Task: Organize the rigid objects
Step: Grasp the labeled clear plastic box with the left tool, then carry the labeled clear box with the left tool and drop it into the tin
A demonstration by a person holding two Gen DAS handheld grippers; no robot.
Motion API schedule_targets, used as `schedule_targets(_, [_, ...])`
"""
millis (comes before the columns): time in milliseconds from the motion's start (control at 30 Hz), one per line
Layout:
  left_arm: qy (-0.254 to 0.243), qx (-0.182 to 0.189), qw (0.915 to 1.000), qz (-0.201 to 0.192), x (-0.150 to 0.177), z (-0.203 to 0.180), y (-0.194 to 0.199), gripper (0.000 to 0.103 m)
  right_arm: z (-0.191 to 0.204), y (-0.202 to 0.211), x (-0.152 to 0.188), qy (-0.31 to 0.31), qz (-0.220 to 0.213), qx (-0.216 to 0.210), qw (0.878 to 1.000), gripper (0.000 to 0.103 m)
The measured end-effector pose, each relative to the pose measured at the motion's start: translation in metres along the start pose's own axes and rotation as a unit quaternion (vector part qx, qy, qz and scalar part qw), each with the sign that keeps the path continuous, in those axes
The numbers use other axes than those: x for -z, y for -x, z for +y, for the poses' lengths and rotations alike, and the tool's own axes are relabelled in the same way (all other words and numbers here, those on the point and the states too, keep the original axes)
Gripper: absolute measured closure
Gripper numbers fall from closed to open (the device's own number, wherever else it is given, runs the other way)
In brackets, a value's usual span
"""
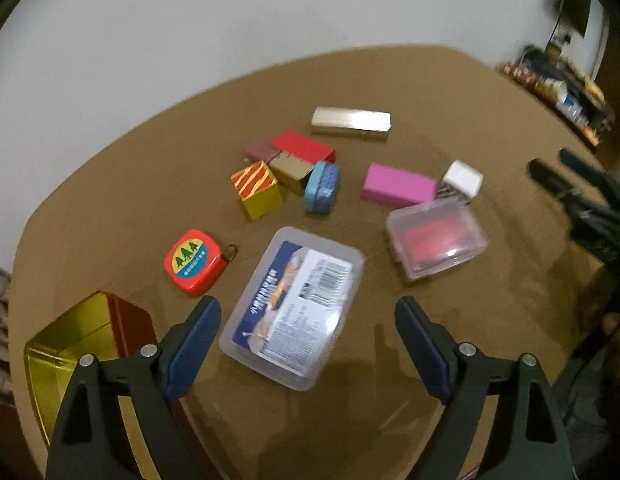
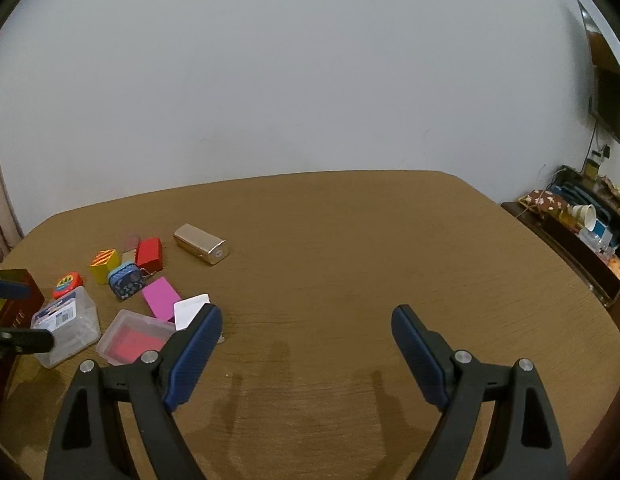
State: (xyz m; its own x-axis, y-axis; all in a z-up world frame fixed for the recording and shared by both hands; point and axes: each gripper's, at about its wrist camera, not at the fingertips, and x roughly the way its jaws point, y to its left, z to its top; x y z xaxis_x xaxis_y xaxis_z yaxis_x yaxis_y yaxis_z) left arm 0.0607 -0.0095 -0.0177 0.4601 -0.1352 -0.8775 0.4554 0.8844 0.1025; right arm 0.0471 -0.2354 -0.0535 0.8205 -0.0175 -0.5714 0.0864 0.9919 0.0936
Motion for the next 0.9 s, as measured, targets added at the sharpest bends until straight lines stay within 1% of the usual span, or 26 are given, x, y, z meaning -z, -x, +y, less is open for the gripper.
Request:
schedule_targets(100, [-0.013,0.004,0.9997,0.022,-0.003,0.001,-0.008,0.017,0.002,-0.002,0.000,0.000,0.001,-0.007,1.000,0.014])
schedule_targets(167, [-0.018,0.007,0.9992,0.035,-0.001,0.006,-0.009,0.019,0.002,-0.004,-0.001,-0.001,0.004,-0.011,1.000,0.014])
schedule_targets(200, [-0.019,0.013,0.9989,0.041,0.001,0.007,-0.010,0.027,0.002,-0.005,-0.001,-0.002,0.005,-0.011,1.000,0.014])
schedule_targets(233, [-0.018,0.016,0.9985,0.049,0.000,0.010,-0.017,0.039,0.002,-0.006,0.000,-0.005,0.006,-0.012,1.000,0.014])
schedule_targets(267, [-0.017,0.020,0.9982,0.054,-0.002,0.010,-0.020,0.041,0.001,-0.007,0.000,-0.007,0.007,-0.013,1.000,0.014])
schedule_targets(433, [-0.004,0.030,0.9985,0.045,0.006,0.011,-0.016,0.043,-0.004,-0.013,0.001,-0.026,0.018,-0.019,0.999,0.014])
schedule_targets(467, [-0.001,0.032,0.9986,0.043,0.009,0.010,-0.011,0.046,-0.006,-0.014,0.001,-0.032,0.022,-0.022,0.999,0.014])
schedule_targets(533, [0.006,0.031,0.9991,0.028,0.005,0.004,-0.005,0.046,-0.008,-0.016,0.001,-0.040,0.026,-0.026,0.999,0.014])
schedule_targets(633, [0.033,0.010,0.9994,0.006,0.012,0.013,0.029,0.046,-0.010,-0.016,0.001,-0.047,0.028,-0.030,0.998,0.014])
schedule_targets(700, [0.058,-0.006,0.9983,-0.005,0.019,0.036,0.052,0.046,-0.009,-0.015,0.001,-0.045,0.025,-0.028,0.998,0.014])
schedule_targets(767, [0.086,-0.026,0.9959,0.000,0.025,0.058,0.069,0.046,-0.007,-0.014,0.001,-0.037,0.024,-0.026,0.999,0.014])
schedule_targets(800, [0.097,-0.043,0.9943,0.003,0.029,0.073,0.074,0.046,-0.006,-0.014,0.001,-0.033,0.024,-0.025,0.999,0.014])
schedule_targets(833, [0.110,-0.071,0.9914,0.009,0.036,0.089,0.080,0.046,-0.005,-0.013,0.001,-0.031,0.023,-0.024,0.999,0.014])
schedule_targets(867, [0.120,-0.088,0.9887,0.018,0.042,0.104,0.080,0.046,-0.005,-0.013,0.001,-0.030,0.022,-0.024,0.999,0.014])
schedule_targets(900, [0.138,-0.097,0.9851,0.032,0.050,0.126,0.078,0.046,-0.005,-0.013,0.001,-0.029,0.022,-0.024,0.999,0.014])
